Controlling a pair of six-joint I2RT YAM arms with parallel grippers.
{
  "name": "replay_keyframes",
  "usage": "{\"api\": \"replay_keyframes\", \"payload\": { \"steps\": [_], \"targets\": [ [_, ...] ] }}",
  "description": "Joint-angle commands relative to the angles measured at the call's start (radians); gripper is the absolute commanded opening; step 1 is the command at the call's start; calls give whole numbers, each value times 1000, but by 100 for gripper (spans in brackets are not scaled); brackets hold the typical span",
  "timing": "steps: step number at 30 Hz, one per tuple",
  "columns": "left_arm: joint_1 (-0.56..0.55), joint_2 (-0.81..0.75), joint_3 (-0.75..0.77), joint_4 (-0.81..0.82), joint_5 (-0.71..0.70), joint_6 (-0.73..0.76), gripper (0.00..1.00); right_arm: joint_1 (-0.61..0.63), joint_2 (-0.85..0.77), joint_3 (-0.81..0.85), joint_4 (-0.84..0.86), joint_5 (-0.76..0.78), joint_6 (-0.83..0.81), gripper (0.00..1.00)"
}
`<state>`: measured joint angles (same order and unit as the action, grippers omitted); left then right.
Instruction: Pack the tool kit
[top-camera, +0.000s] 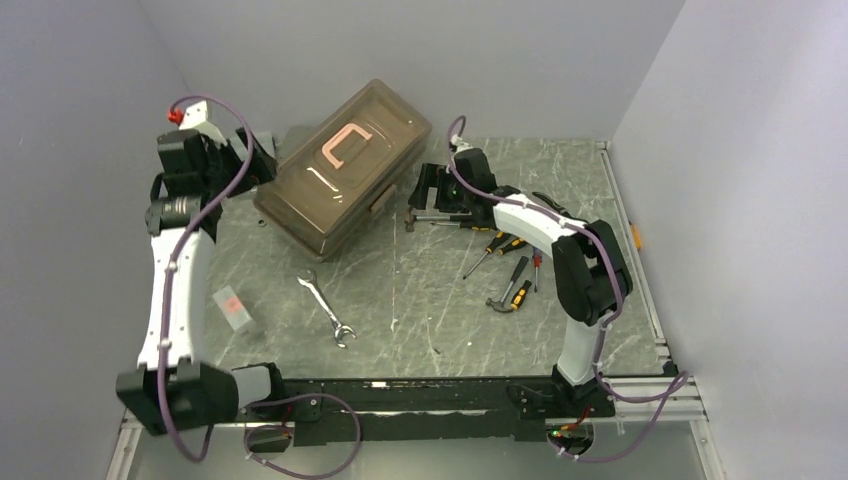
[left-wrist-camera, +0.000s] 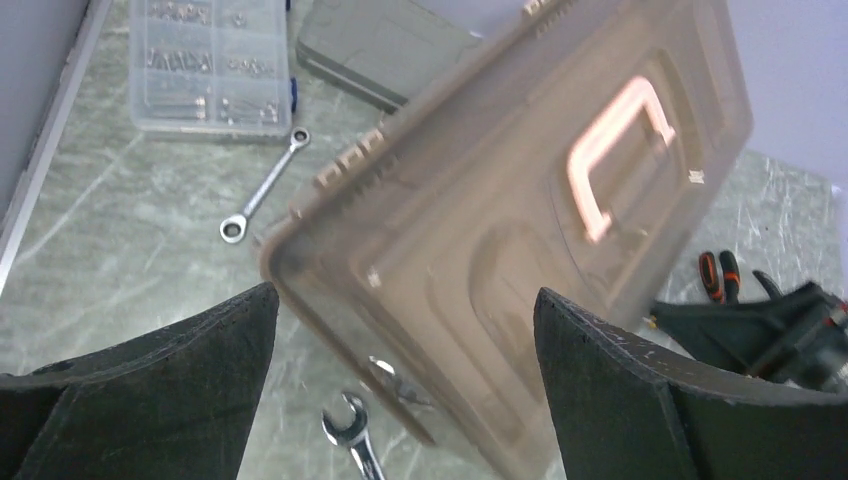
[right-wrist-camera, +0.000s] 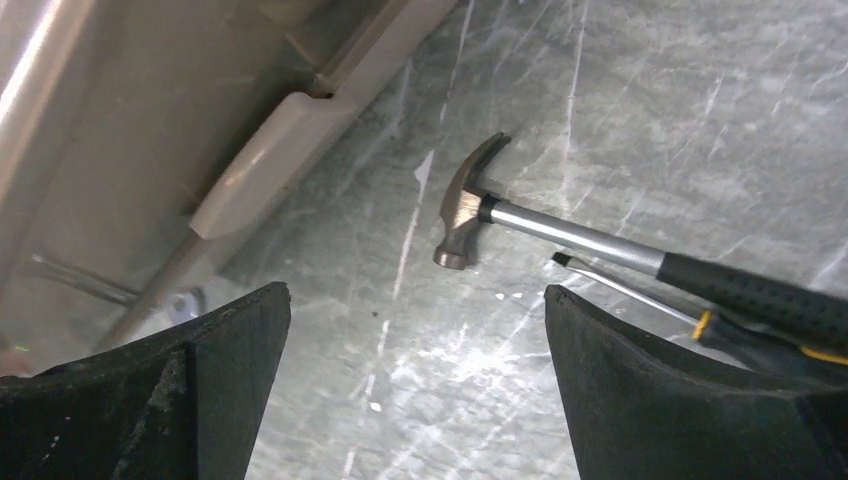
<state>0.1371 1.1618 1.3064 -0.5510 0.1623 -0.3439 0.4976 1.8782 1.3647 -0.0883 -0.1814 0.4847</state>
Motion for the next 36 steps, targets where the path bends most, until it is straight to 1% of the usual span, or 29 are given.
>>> {"api": "replay_keyframes", "payload": {
  "steps": [1, 3, 5, 9, 12, 16, 18, 22, 25, 28, 32, 33, 36],
  "targets": [
    [77, 143, 161, 83, 146, 39, 99, -1, -106, -95, 306, -29, 238, 100],
    [95, 257, 281, 28, 204, 65, 99, 5, -124, -147, 404, -30, 308, 100],
    [104, 349, 389, -19, 280, 92, 99, 13, -132, -170, 463, -13, 359, 100],
    [112, 507, 504, -43, 450, 92, 99, 38, -112, -162, 501, 30, 458, 100],
    [112, 583, 520, -18, 554, 52, 99, 56, -81, -136, 506, 72, 536, 100],
    [110, 640, 473, 45, 634, -12, 98, 76, -1, -13, 439, 91, 578, 100],
    [104, 670, 483, 18, 650, -11, 97, 84, 51, 58, 412, 91, 583, 100],
    [81, 714, 519, -98, 640, 41, 96, 90, 129, 155, 372, 48, 591, 100],
    [66, 678, 448, -111, 674, 36, 96, 90, 149, 186, 289, 44, 588, 99],
    [50, 595, 291, -56, 686, 11, 95, 91, 115, 140, 264, 54, 572, 99],
    [7, 489, 93, -9, 664, -23, 96, 82, 74, 146, 148, 75, 484, 98],
    [-4, 463, 29, 14, 664, -32, 96, 77, 62, 144, 134, 72, 465, 98],
    [-55, 384, -85, 62, 649, -59, 95, 57, 35, 142, 105, 35, 415, 96]
  ]
}}
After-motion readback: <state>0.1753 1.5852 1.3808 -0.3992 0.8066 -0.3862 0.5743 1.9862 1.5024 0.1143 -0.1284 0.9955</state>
